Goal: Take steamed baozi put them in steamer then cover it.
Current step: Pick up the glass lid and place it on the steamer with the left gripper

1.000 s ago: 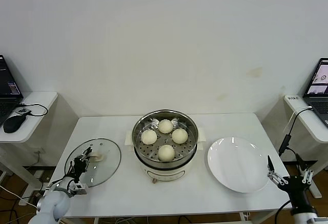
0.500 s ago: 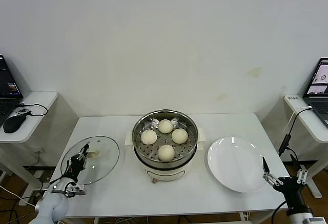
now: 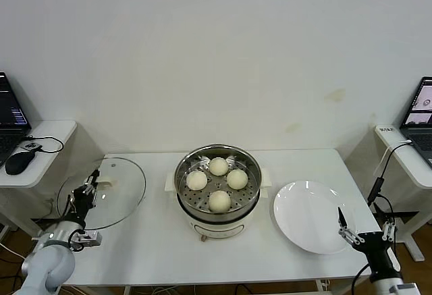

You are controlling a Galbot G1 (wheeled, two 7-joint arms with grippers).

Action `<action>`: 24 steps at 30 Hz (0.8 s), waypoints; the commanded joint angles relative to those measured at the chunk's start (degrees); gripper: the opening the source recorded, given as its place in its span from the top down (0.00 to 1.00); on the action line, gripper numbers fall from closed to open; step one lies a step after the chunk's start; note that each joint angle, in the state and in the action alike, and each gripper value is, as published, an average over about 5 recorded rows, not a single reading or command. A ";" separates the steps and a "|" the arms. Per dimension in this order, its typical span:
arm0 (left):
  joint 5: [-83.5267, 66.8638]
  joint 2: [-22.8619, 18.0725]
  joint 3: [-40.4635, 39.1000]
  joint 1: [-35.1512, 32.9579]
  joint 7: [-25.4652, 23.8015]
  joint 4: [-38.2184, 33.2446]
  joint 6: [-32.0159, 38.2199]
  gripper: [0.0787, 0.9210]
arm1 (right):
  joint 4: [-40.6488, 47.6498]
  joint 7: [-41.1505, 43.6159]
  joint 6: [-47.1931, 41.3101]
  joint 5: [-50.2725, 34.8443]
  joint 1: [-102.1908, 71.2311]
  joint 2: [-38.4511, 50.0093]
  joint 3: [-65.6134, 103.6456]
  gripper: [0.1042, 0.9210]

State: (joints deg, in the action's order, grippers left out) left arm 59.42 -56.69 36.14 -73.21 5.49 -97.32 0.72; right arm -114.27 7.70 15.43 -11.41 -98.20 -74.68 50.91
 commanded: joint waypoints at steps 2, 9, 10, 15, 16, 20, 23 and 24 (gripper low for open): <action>-4.24 3.95 -7.31 -0.39 -9.44 -21.82 -12.64 0.92 | 0.92 -1.33 0.51 3.11 0.28 -0.96 -1.91 0.12; -2.91 4.33 -22.91 6.17 -9.67 -21.45 -17.16 0.92 | 0.87 -4.73 0.30 9.38 0.81 -3.39 -3.47 0.12; -2.63 4.37 -24.33 7.28 -9.62 -20.94 -17.70 0.92 | 1.03 -5.47 0.34 10.94 1.02 -4.20 -3.75 0.12; 1.74 2.53 -30.88 13.56 -12.25 -19.01 -21.15 0.92 | 2.87 -9.18 0.85 17.38 2.84 -9.64 -4.40 0.12; 2.98 1.73 -32.05 14.79 -13.14 -18.59 -21.87 0.92 | 3.40 -9.88 1.04 18.19 3.14 -10.32 -4.49 0.12; 8.88 -3.64 -35.81 18.64 -17.00 -17.27 -25.06 0.92 | 5.69 -12.62 1.84 21.22 4.23 -11.97 -4.83 0.12; 13.95 -8.79 -37.37 19.62 -19.90 -16.64 -26.94 0.92 | 6.68 -13.92 1.78 22.61 4.70 -12.31 -5.23 0.12; 15.59 -10.56 -37.68 19.80 -20.74 -16.36 -27.37 0.92 | 6.92 -14.38 1.74 23.29 4.81 -12.38 -5.47 0.12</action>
State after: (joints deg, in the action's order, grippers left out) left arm 62.90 -56.89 9.72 -61.08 -7.20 -113.75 -19.18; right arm -110.43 -1.25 16.74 3.74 -94.79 -83.06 46.55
